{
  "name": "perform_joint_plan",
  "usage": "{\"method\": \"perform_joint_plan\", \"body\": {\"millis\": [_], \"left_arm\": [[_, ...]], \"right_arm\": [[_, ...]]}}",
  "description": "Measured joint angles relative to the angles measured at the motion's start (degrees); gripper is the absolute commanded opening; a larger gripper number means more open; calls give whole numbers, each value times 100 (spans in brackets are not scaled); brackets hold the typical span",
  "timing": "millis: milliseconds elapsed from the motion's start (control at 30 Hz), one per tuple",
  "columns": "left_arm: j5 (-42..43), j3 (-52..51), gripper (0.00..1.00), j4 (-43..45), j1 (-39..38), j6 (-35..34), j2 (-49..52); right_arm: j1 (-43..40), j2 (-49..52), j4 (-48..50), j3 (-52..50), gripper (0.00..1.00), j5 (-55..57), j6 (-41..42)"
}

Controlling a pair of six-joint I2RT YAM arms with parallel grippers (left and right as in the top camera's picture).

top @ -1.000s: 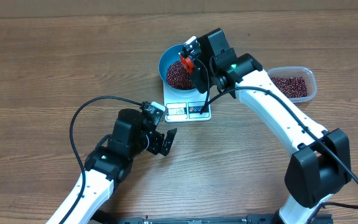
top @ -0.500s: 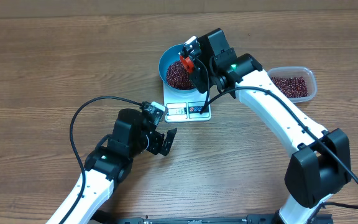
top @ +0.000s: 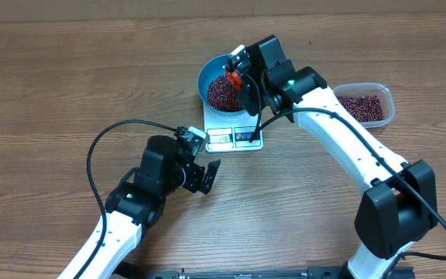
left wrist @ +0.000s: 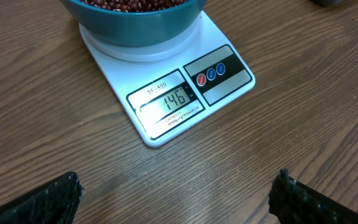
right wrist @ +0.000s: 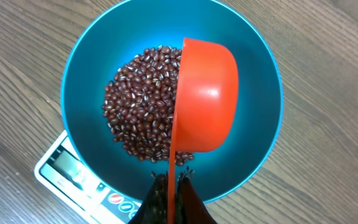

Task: Scoop item into bowl and weigh 150g on scale
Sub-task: 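Hold the red scoop tipped over the teal bowl, trickling beans in, then carry the red scoop from the bowl back to the bean tub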

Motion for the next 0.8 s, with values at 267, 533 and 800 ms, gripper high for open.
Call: {"method": "perform_joint_plan", "body": {"millis": [267,533,800], "left_arm": [[0,0,100,2,0,0,0],[0,0,100,2,0,0,0],[0,0,100,0,0,0,0]], "right_arm": [[0,0,46,0,4,162,-249],[0,0,59,0,4,269,-490],[2,0,74,0,4,380,-684]]}}
